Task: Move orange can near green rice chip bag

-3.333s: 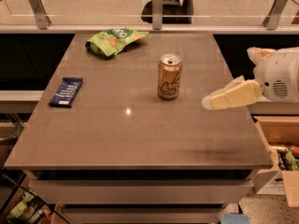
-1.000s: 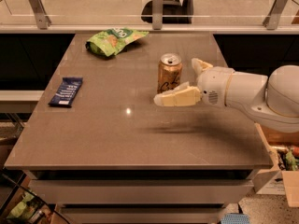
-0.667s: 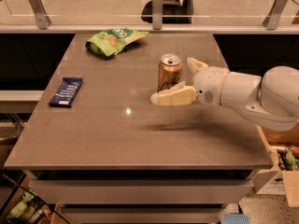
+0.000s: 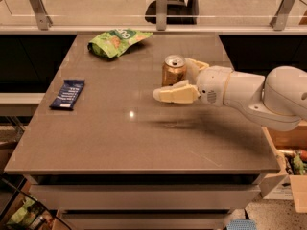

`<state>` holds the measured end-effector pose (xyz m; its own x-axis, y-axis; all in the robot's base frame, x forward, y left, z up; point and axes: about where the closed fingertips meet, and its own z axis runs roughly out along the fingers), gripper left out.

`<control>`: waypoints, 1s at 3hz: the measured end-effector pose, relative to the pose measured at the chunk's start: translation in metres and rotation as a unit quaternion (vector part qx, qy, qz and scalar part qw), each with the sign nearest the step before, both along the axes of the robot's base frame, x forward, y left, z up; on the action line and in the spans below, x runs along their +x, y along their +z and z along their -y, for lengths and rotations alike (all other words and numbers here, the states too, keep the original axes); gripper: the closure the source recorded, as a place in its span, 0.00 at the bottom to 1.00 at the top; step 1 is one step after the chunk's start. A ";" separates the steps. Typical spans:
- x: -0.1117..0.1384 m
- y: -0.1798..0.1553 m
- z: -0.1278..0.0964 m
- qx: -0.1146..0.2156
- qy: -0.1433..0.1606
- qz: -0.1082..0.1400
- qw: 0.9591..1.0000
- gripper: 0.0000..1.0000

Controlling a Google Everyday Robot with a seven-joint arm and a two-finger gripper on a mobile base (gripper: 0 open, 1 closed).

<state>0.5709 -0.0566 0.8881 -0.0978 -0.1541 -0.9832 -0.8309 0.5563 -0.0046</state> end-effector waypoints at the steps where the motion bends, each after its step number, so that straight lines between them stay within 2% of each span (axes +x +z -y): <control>1: 0.000 0.001 -0.002 0.000 0.002 0.001 1.000 0.39; 3: -0.001 0.003 -0.007 -0.001 0.006 0.002 1.000 0.87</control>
Offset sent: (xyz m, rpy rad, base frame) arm -0.0003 0.0021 0.0007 -0.0003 -0.0011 0.0034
